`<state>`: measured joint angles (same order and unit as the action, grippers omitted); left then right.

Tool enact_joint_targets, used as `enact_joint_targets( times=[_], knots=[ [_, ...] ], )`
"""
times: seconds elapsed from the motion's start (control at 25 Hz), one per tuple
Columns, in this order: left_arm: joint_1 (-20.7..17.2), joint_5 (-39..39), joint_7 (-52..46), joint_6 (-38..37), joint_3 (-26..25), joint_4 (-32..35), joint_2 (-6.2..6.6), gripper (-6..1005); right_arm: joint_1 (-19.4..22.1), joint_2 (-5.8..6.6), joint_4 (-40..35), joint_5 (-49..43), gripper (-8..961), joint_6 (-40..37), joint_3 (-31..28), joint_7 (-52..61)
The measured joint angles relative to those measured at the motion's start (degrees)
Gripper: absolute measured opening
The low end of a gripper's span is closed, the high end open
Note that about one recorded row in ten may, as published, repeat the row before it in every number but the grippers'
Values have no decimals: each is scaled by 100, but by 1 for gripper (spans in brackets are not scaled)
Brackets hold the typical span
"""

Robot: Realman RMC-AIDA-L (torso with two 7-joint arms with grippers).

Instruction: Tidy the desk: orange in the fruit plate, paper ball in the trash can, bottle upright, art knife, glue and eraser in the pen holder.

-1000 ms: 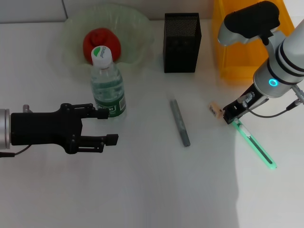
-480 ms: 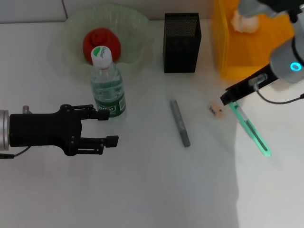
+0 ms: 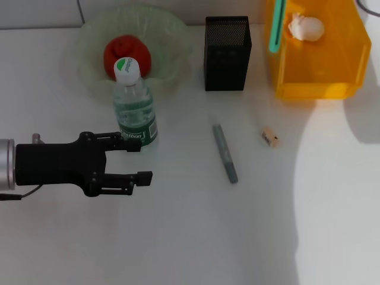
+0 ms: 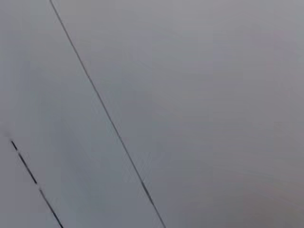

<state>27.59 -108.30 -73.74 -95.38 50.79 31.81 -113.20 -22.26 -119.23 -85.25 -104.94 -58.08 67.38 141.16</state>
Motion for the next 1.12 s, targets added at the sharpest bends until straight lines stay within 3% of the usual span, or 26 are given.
enact_joint_targets(
  times=[0.04, 0.08, 0.16, 0.2, 0.24, 0.28, 0.36, 0.4, 0.56, 0.8, 1.12],
  knots=[
    [0, 1, 0, -3, -12, 1, -16, 784, -247, -5, 1054, 1034, 180, 301, -38, -1219],
    [0, 1, 0, -3, -12, 1, -16, 784, -247, -5, 1054, 1034, 183, 301, -38, -1219],
    [15, 10, 0, -22, -61, -18, -46, 784, -745, -5, 2766, 2736, 190, 458, -173, -3341],
    [15, 10, 0, -22, -61, -18, -46, 784, -745, -5, 2766, 2736, 193, 458, -173, -3341],
    [30, 12, -5, -41, -84, -18, -83, 784, -1060, -3, 3743, 3739, 196, 455, -273, -4519],
    [30, 12, -5, -41, -84, -18, -83, 784, -1060, -3, 3743, 3739, 200, 455, -273, -4519],
    [45, 12, -44, -58, -87, 3, -139, 784, -1448, -7, 4882, 4925, 206, 441, -314, -6057],
    [45, 12, -44, -58, -87, 3, -139, 784, -1448, -7, 4882, 4925, 210, 441, -314, -6057],
    [82, 12, -67, -115, -134, 3, -168, 784, -1945, -32, 6072, 5853, 223, 505, -277, -7514],
    [117, 12, -184, -173, -161, 82, -168, 784, -2111, -19, 6305, 5929, 243, 669, -270, -7733],
    [127, 15, -209, -282, -160, 147, -167, 784, -1670, 20, 5701, 5394, 270, 320, -243, -7313]
  ],
)
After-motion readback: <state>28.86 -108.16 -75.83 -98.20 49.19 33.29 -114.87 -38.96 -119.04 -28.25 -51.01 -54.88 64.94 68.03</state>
